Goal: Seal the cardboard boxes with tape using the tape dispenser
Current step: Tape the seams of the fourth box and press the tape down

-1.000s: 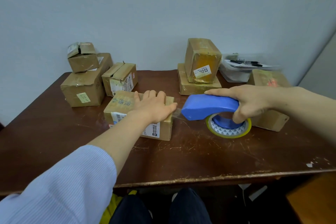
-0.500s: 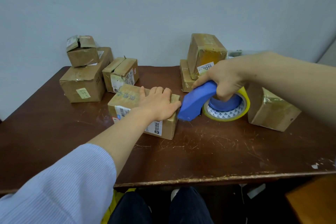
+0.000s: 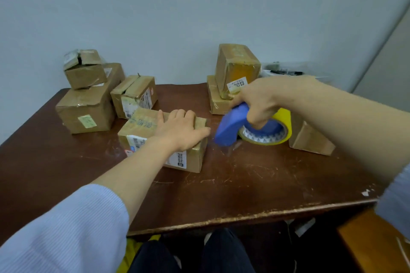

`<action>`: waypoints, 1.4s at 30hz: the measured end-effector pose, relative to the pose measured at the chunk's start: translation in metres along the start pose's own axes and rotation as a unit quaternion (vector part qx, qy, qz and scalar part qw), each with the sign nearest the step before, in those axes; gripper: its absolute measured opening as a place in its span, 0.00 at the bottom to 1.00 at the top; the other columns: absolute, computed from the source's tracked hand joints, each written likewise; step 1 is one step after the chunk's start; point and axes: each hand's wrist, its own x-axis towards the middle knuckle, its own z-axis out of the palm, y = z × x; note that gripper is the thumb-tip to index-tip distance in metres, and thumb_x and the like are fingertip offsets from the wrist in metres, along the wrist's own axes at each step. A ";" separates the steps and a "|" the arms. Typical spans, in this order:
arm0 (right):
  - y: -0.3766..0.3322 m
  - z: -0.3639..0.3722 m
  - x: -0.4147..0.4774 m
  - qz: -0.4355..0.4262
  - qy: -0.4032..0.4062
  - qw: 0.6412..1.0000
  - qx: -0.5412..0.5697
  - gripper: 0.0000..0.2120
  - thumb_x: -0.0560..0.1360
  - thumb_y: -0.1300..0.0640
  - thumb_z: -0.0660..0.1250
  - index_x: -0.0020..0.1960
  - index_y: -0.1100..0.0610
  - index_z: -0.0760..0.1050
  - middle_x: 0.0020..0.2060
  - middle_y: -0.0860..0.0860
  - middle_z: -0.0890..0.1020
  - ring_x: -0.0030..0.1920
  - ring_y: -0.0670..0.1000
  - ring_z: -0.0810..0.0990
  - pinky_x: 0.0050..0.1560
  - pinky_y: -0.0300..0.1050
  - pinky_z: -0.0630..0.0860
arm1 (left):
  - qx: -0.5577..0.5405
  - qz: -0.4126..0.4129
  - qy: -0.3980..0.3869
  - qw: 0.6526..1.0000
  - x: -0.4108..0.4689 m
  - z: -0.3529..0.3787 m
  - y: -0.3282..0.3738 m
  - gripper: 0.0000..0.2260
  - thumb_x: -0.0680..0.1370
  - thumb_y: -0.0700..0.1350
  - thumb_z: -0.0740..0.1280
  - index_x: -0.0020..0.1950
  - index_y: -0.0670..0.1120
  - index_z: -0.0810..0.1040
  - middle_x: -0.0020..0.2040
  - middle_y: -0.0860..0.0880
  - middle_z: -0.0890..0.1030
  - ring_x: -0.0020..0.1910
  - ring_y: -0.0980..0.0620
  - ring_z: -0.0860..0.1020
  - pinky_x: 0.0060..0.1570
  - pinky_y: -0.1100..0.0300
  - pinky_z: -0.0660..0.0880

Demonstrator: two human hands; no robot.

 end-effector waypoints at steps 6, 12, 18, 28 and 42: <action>0.018 0.058 -0.010 0.128 0.133 0.978 0.094 0.33 0.71 0.34 0.61 0.73 0.44 0.61 0.52 0.55 0.73 0.52 0.56 0.72 0.48 0.48 0.69 | 0.010 -0.012 -0.020 1.000 -0.003 -0.005 0.007 0.33 0.72 0.65 0.59 0.71 0.49 0.62 0.70 0.46 0.65 0.72 0.45 0.59 0.72 0.38 0.45; -0.026 0.127 0.011 0.154 0.233 0.956 0.094 0.34 0.79 0.42 0.55 0.78 0.55 0.45 0.59 0.58 0.70 0.57 0.58 0.72 0.53 0.50 0.66 | -0.018 -0.056 -0.023 0.998 -0.008 -0.003 0.009 0.36 0.72 0.68 0.58 0.73 0.48 0.62 0.71 0.45 0.64 0.73 0.45 0.57 0.72 0.38 0.42; -0.043 0.141 0.011 0.145 0.274 0.944 0.113 0.31 0.76 0.47 0.65 0.73 0.59 0.61 0.63 0.61 0.68 0.61 0.61 0.69 0.58 0.52 0.70 | -0.289 -0.053 0.018 0.956 -0.021 -0.035 -0.008 0.30 0.80 0.59 0.56 0.78 0.48 0.54 0.79 0.50 0.50 0.77 0.51 0.46 0.74 0.50 0.43; -0.119 0.081 0.064 0.103 0.157 0.702 0.687 0.33 0.81 0.45 0.53 0.77 0.62 0.46 0.74 0.58 0.62 0.72 0.58 0.63 0.70 0.53 0.63 | -0.296 -0.225 0.123 0.920 -0.031 -0.005 -0.097 0.22 0.79 0.57 0.61 0.61 0.40 0.75 0.58 0.41 0.79 0.57 0.41 0.76 0.53 0.49 0.72; -0.099 0.071 0.083 0.074 0.261 0.921 0.280 0.25 0.82 0.47 0.45 0.75 0.58 0.57 0.76 0.58 0.57 0.75 0.57 0.57 0.72 0.51 0.55 | -0.095 -0.201 0.149 0.963 -0.041 -0.007 -0.103 0.20 0.83 0.50 0.50 0.61 0.37 0.72 0.65 0.36 0.72 0.64 0.37 0.71 0.55 0.50 0.68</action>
